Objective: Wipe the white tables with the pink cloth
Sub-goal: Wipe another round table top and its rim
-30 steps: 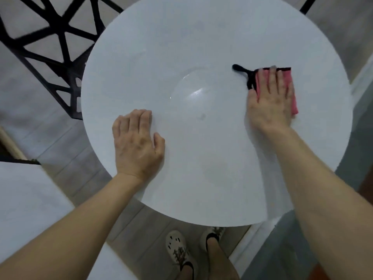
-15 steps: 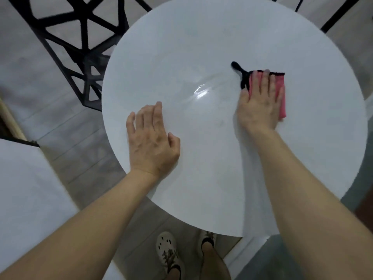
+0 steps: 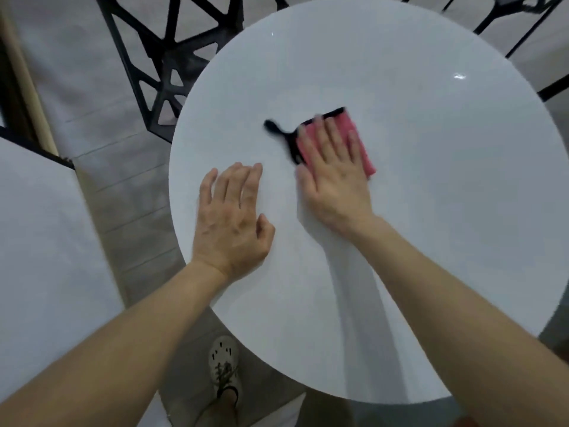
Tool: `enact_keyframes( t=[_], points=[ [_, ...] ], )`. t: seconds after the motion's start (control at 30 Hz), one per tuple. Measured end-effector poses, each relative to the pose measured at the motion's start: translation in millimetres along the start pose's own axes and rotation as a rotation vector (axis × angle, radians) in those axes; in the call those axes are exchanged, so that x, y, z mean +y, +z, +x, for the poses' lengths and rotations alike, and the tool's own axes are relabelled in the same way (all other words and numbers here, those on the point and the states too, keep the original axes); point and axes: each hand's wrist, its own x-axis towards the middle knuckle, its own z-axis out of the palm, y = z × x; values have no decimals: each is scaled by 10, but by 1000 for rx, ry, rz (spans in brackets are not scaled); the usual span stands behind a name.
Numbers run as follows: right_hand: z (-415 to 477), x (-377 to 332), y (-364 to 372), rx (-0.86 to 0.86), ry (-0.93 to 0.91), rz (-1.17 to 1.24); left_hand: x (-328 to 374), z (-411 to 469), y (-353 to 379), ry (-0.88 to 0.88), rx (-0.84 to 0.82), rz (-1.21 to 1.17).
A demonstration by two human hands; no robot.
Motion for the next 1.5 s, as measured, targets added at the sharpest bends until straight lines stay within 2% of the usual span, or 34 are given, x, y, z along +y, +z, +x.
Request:
enact_keyframes(
  t=[0.07, 0.1, 0.13, 0.17, 0.27, 0.3, 0.33, 0.37, 0.43, 0.47, 0.5, 0.53, 0.57, 0.6, 0.67, 0.7, 0.73, 0.77, 0.83, 0.87, 0.9, 0.93, 0.97, 1.07, 1.1, 1.13, 1.23, 1.27, 1.3, 1.33, 1.43, 1.47, 1.5],
  points=[
    [-161, -53, 7, -109, -525, -7, 0, -3, -11, -8, 5, 0],
    [-55, 94, -42, -149, -689, -25, -9, 4, -8, -13, 6, -2],
    [137, 290, -80, -163, -737, -38, -17, 9, 1, -14, 5, 2],
    [365, 473, -101, -164, -676, -38, -19, 15, 13, -11, 7, 21],
    [887, 688, -170, -92, -207, 17, -40, -36, 53, -95, 25, 119],
    [890, 557, -166, -76, -95, 39, -29, -77, 47, -201, 35, 157],
    [795, 366, -148, -62, -67, 39, -13, -106, 34, -348, 47, 196],
    [627, 174, -112, -72, -163, 30, 10, -117, 19, -506, 58, 219],
    [264, -24, -73, -181, -653, 19, 61, -112, -9, -727, 33, 204],
    [197, 3, -84, -255, -884, 8, 81, -110, -12, -775, 15, 166],
    [309, 81, -119, -297, -1040, -3, 92, -105, -6, -805, 10, 120],
    [566, 176, -127, -294, -1084, -17, 95, -92, 3, -830, 16, 79],
    [858, 246, -134, -266, -999, -28, 95, -79, 15, -847, 23, 55],
    [1151, 299, -150, -220, -812, -24, 87, -77, 40, -854, 31, 49],
    [1564, 269, -168, -150, -334, 15, 63, -94, 85, -846, 43, 74],
    [1598, 97, -130, -135, -194, 34, 62, -93, 86, -842, 43, 86],
    [1520, -142, -81, -130, -194, 36, 72, -91, 75, -842, 36, 91],
    [1361, -385, -22, -134, -354, 24, 88, -92, 59, -851, 30, 92],
    [1003, -669, 61, -229, -897, -17, 117, -81, 22, -909, 22, 90],
    [950, -668, 63, -281, -1084, -35, 127, -57, 10, -960, 14, 78],
    [1052, -609, 54, -281, -1182, -38, 134, -33, 5, -1014, 0, 67],
    [1251, -523, 50, -257, -1142, -33, 135, -18, 5, -1055, -15, 64],
    [1477, -414, 48, -218, -993, -23, 135, -11, 9, -1078, -30, 69],
    [1914, -214, -12, -141, -379, 25, 146, -19, 24, -1085, -51, 95],
    [1846, -348, -6, -143, -322, 43, 152, -27, 20, -1083, -55, 96],
    [1682, -522, 21, -131, -401, 33, 158, -33, 11, -1081, -64, 97],
    [1113, -827, 99, -257, -1074, -9, 170, -26, -29, -1078, -102, 99],
    [1125, -779, 89, -291, -1205, -27, 171, -16, -33, -1078, -105, 95],
    [1288, -691, 71, -281, -1236, -33, 170, -10, -32, -1081, -101, 93],
    [1524, -581, 60, -261, -1124, -35, 166, -7, -25, -1085, -95, 93],
    [2134, -276, -8, -170, -470, -39, 141, -11, 18, -1091, -66, 106],
    [2138, -326, -6, -173, -335, -5, 133, -17, 19, -1093, -61, 100],
    [2016, -490, 3, -162, -315, 22, 137, -23, 11, -1090, -61, 86]
  ],
)
